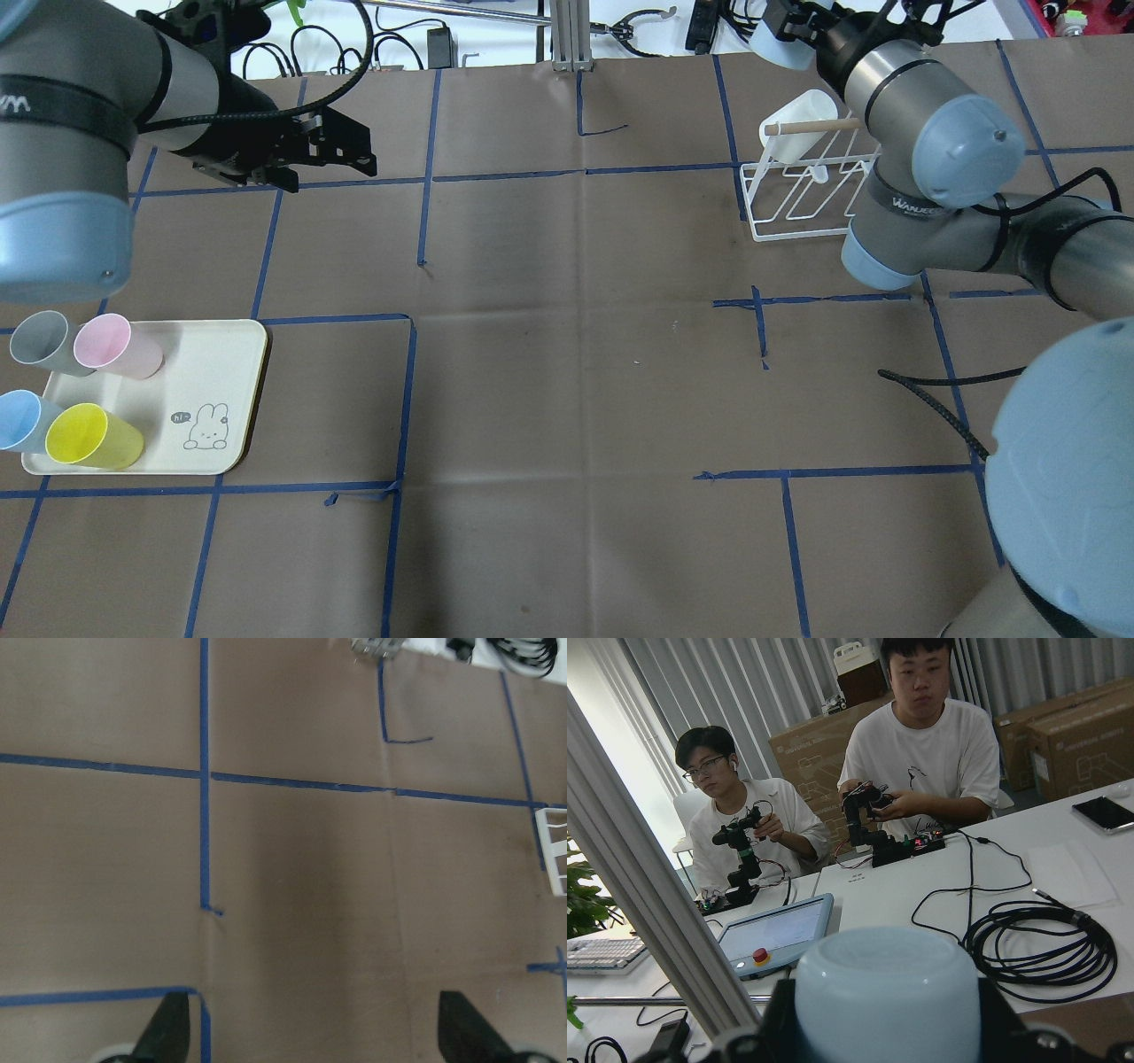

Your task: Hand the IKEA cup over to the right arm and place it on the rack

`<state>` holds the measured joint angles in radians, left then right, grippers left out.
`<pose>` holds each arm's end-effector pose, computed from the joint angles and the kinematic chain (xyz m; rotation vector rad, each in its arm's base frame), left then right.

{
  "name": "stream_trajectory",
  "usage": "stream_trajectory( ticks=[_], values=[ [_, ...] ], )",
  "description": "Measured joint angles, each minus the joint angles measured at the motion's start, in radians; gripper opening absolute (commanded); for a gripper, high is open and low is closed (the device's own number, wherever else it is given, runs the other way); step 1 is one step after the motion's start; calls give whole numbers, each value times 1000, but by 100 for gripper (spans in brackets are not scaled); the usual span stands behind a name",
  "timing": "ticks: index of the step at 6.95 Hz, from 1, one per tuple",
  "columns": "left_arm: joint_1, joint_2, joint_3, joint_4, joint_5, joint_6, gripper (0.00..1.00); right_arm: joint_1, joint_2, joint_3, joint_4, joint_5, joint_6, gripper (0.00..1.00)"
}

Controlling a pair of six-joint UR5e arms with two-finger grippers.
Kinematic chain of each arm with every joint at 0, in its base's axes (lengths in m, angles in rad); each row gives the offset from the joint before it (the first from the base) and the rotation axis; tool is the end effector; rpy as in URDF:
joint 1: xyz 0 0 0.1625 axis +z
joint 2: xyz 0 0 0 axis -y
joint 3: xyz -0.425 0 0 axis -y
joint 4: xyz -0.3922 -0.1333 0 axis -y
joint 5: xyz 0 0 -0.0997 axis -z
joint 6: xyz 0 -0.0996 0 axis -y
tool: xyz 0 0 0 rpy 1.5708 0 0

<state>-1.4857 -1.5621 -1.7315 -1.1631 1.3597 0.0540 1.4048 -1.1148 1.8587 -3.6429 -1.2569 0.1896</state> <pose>-0.1107 -0.5163 0.4591 0.0056 -2.9237 0.3964 0.0640 -0.6106 0.3525 0.1242 2.2734 -1.7642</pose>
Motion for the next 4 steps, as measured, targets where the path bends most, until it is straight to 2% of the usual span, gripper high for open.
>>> stream_trajectory(
  ticks=[2,4],
  values=[
    [-69,-49,168,-243,155,-19,99,-86,54,-4,-127,14,-161,20],
    [-83,-43,202,-342,204,-18,99,-172,115,-10,-233,88,-225,20]
  ],
)
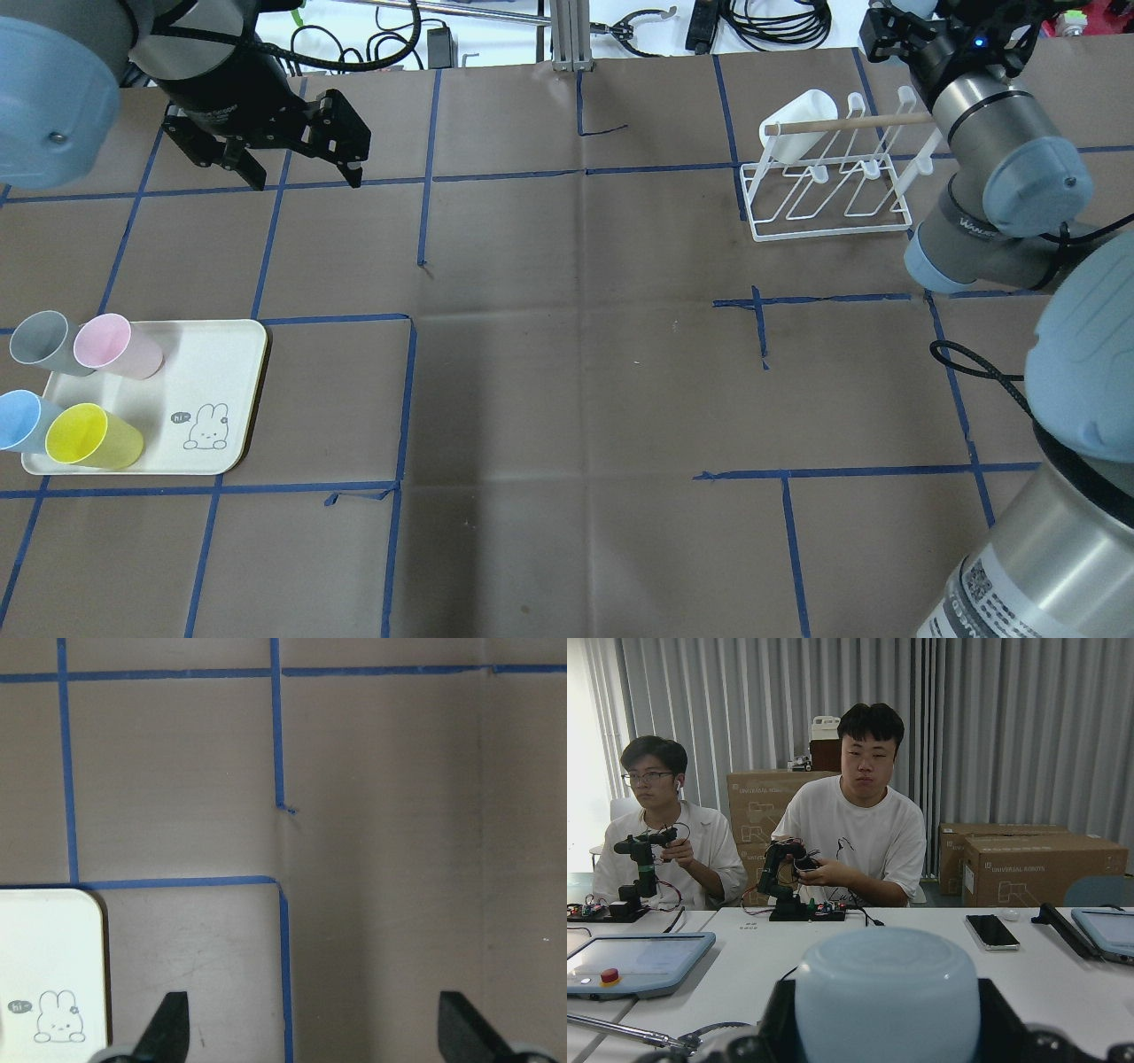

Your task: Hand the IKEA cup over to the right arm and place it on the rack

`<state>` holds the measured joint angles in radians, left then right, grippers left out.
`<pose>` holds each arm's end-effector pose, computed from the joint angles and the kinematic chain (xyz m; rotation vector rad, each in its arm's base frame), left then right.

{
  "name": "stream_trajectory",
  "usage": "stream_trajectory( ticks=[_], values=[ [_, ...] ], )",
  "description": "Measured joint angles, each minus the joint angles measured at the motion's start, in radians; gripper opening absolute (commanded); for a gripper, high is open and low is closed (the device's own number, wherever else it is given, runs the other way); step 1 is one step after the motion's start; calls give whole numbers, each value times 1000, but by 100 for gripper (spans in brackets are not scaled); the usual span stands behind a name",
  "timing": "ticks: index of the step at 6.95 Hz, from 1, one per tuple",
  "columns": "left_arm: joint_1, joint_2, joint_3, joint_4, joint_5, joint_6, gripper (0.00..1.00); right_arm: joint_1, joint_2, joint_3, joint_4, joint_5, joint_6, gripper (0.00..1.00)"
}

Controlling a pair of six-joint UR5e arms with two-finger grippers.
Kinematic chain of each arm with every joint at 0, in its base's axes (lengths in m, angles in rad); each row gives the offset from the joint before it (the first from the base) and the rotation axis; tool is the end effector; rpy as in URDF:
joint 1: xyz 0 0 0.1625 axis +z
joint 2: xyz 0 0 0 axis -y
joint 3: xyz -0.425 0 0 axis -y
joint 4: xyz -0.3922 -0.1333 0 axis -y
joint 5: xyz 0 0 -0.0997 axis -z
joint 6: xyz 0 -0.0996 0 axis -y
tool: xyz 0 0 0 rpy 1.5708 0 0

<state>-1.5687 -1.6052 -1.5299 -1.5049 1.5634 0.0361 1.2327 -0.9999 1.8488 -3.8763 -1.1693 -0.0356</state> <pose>-0.1330 -0.5137 0.4977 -0.0537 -3.1331 0.1137 -0.0336 -0.6149 0.3143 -0.0650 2.2976 -2.0674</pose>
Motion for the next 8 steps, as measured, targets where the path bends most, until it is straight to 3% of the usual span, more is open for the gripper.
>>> stream_trajectory(
  ticks=[2,8],
  values=[
    [2,18,-32,-3,7,17,99,-51,33,1,-21,52,-54,20],
    [6,-11,-43,24,11,28,99,-61,128,-29,-41,61,-67,20]
  ],
)
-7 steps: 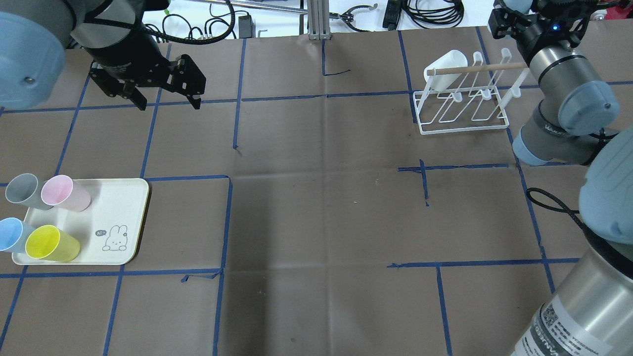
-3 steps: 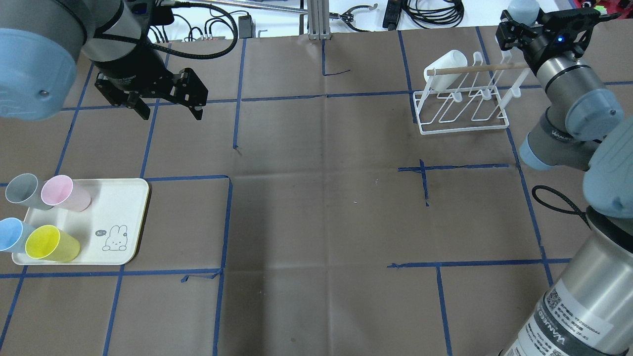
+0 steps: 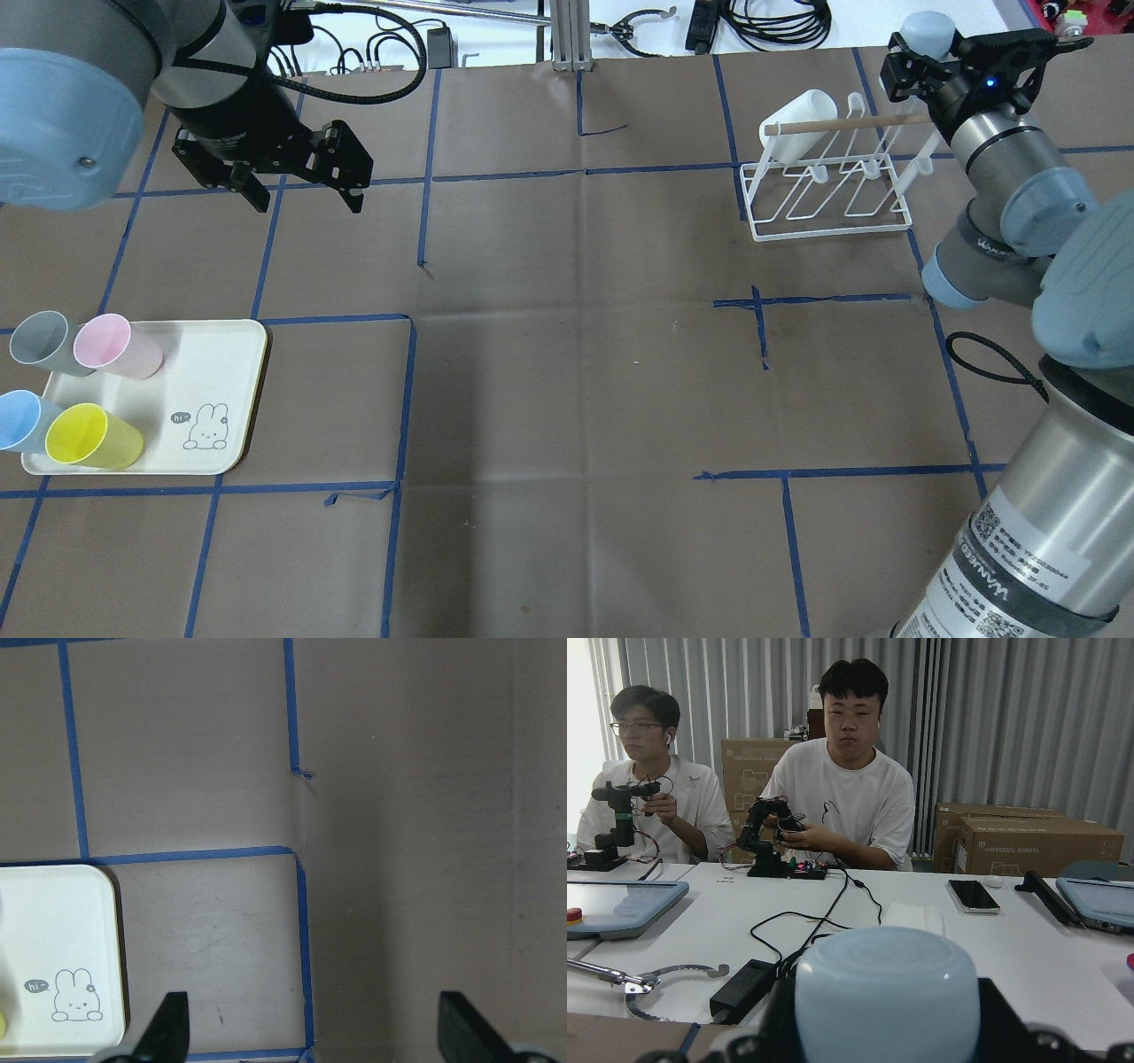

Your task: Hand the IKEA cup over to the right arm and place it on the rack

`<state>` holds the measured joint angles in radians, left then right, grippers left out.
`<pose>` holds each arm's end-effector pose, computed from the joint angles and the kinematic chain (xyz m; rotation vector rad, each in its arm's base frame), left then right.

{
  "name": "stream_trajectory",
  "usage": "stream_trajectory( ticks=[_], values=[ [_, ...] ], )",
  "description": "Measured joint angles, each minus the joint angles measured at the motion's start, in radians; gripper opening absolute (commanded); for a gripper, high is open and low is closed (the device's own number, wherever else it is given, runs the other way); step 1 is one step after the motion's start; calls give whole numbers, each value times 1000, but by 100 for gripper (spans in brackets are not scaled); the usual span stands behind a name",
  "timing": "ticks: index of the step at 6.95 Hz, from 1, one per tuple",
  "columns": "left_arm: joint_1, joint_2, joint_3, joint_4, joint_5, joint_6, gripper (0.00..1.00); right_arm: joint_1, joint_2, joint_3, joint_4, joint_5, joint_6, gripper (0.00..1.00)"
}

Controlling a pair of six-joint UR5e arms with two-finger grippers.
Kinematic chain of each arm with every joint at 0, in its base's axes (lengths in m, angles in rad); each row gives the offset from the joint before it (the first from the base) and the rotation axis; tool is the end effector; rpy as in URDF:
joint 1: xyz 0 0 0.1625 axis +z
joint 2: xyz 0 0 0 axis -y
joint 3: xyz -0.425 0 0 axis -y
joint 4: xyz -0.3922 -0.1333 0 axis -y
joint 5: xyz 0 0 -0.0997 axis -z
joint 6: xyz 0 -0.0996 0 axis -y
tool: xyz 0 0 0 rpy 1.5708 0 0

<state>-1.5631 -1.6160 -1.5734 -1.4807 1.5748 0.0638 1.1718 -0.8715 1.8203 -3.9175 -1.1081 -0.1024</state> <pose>-0.1289 -0.5158 0.4730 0.0878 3.1342 -0.0660 -0.0720 -0.6284 0.2519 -0.1115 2.3616 -2.0239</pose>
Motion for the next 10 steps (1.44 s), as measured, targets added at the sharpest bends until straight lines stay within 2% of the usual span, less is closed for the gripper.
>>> stream_trajectory(
  ticks=[2,3,4,5,10],
  values=[
    [0,-6,9,-14,-1,0,99,0,5,19,-3,0,1,20],
    [0,-7,13,-26,-1,-1,99,-1,8,24,-3,1,3,32],
    [0,-8,16,-37,-1,-2,99,-3,10,26,-2,1,5,87],
    [0,-8,18,-42,-1,-2,99,-4,10,26,-2,1,7,99],
    [0,-9,16,-42,-1,-2,99,-4,-2,28,7,-3,13,100]
  ],
)
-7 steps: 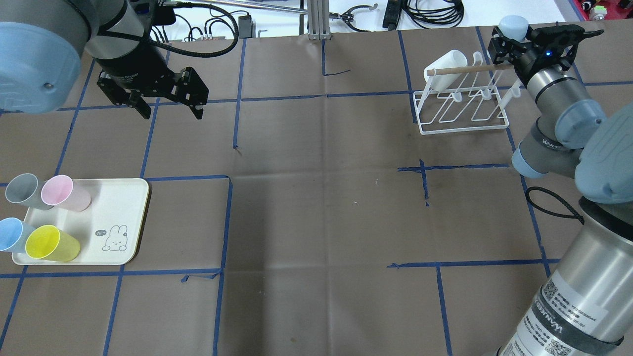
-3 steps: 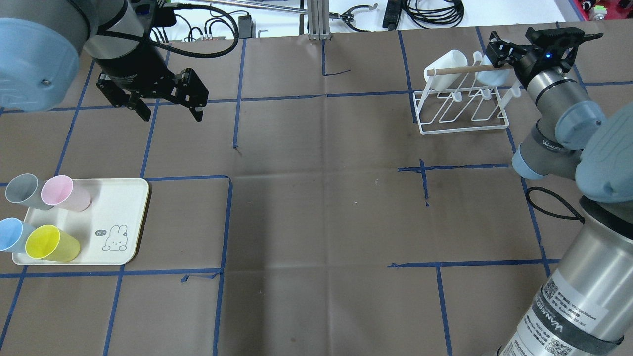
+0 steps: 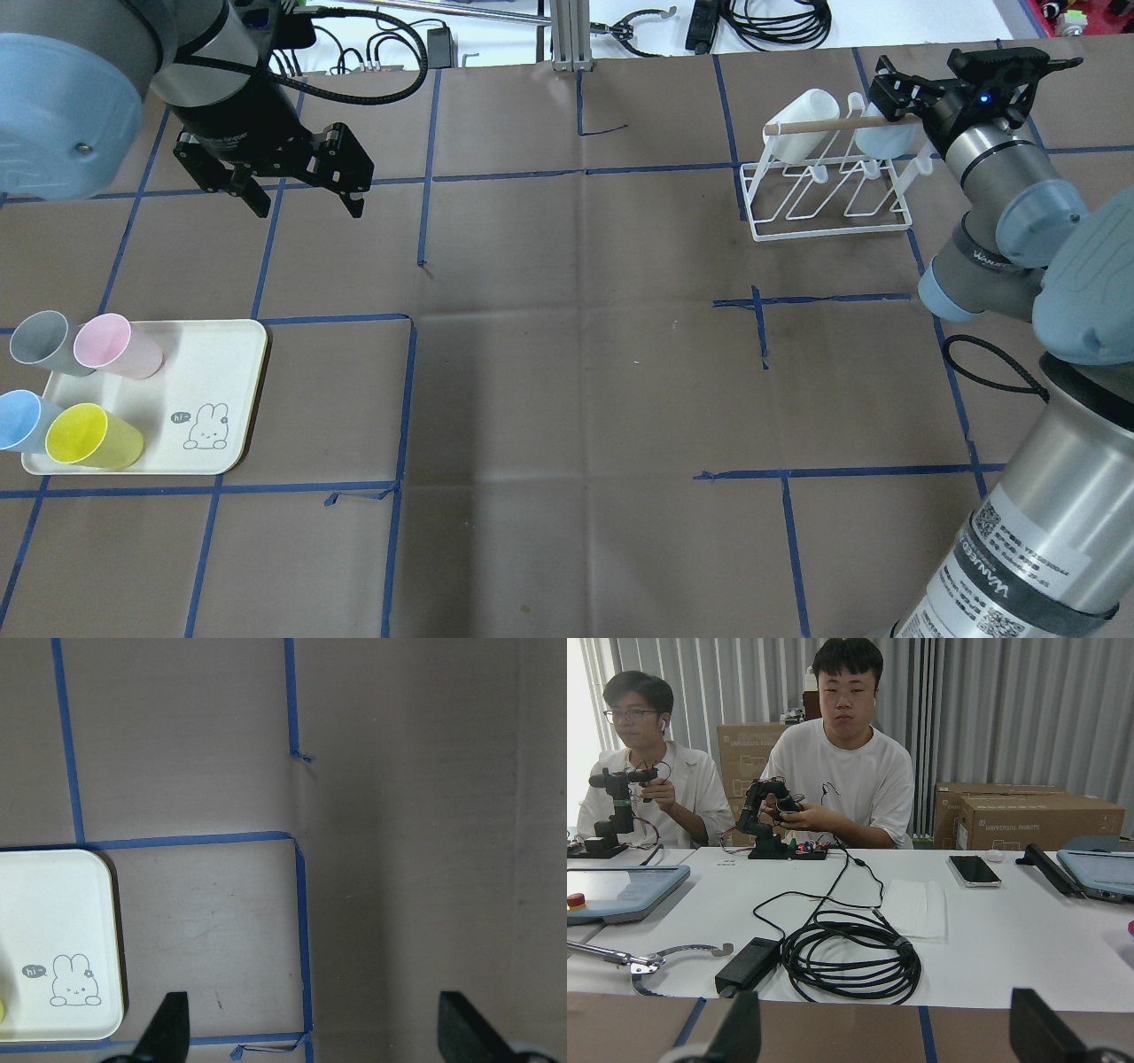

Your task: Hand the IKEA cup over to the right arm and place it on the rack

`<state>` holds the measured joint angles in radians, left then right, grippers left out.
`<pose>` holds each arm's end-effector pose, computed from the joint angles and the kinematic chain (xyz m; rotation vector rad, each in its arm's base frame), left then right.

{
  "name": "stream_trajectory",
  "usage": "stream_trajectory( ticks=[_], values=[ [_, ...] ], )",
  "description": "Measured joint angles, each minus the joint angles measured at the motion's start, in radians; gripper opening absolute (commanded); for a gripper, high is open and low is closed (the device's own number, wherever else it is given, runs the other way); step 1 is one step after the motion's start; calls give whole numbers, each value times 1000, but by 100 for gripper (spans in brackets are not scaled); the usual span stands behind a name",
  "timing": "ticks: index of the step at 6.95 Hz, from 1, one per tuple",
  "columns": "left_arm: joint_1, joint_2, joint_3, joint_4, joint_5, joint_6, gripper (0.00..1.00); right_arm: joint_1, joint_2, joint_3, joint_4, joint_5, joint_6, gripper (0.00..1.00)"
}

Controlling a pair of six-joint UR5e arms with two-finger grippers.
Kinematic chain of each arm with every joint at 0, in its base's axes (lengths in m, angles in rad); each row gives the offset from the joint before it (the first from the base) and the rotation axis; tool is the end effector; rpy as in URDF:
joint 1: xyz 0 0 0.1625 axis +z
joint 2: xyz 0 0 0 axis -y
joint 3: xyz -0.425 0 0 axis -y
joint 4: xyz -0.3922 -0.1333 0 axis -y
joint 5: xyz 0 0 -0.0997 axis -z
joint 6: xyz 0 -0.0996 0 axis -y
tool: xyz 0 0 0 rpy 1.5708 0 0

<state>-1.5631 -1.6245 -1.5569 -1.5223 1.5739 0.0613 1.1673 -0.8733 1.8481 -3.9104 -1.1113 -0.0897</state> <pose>-0.1290 -0.5163 0.4725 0.0841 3.1370 -0.0135 -0.0727 -0.6223 0.2430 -0.0737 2.3829 -1.9794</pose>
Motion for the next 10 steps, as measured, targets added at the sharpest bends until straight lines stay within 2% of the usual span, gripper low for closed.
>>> stream_trajectory(
  ticks=[2,3,6,8,10],
  values=[
    [0,0,0,0,0,0,99,2,-38,-1,14,-10,-2,100],
    [0,0,1,0,0,0,99,4,-74,-1,84,-13,-3,100],
    [0,0,1,1,0,0,99,8,-241,-10,544,-19,-9,100],
    [0,0,2,1,0,0,99,20,-360,-21,768,-22,-12,100],
    [0,0,-1,1,-1,-1,99,74,-434,-47,969,-80,-13,100]
  ],
)
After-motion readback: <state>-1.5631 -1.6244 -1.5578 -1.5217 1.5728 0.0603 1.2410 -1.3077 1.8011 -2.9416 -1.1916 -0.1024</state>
